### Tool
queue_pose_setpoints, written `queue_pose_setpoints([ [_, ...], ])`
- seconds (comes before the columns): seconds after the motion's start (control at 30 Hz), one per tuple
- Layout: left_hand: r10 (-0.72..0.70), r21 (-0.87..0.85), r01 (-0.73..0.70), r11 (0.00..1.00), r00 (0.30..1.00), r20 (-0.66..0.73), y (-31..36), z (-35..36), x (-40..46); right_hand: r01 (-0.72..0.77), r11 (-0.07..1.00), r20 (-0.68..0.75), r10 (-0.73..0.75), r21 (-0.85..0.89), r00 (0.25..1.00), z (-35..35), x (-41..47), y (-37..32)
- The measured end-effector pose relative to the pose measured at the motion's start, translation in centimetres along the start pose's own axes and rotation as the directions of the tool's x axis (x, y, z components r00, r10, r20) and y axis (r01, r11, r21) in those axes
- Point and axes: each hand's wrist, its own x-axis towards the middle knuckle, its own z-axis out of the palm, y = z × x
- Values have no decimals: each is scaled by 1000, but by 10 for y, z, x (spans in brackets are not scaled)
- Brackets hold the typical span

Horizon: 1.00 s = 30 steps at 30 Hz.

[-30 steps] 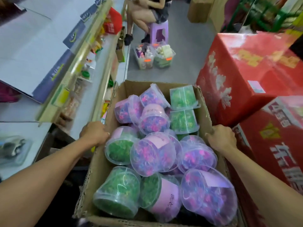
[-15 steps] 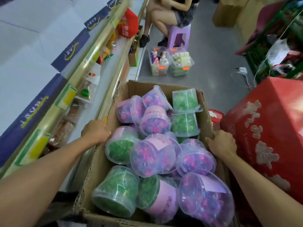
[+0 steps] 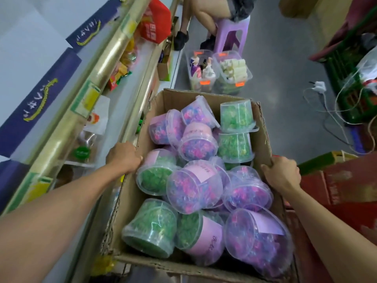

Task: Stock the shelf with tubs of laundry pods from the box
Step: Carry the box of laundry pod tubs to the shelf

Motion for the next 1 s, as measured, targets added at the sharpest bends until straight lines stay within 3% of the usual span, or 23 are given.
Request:
queue_pose_setpoints([
  [0.47, -119, -23, 121, 992, 991, 58, 54, 52, 179, 17, 999, 93, -13, -49, 996, 101, 199, -58],
  [1.0, -21, 13, 20, 1000, 997, 71, 29, 270, 388, 4, 998, 98, 2, -56, 995, 364, 331, -54],
])
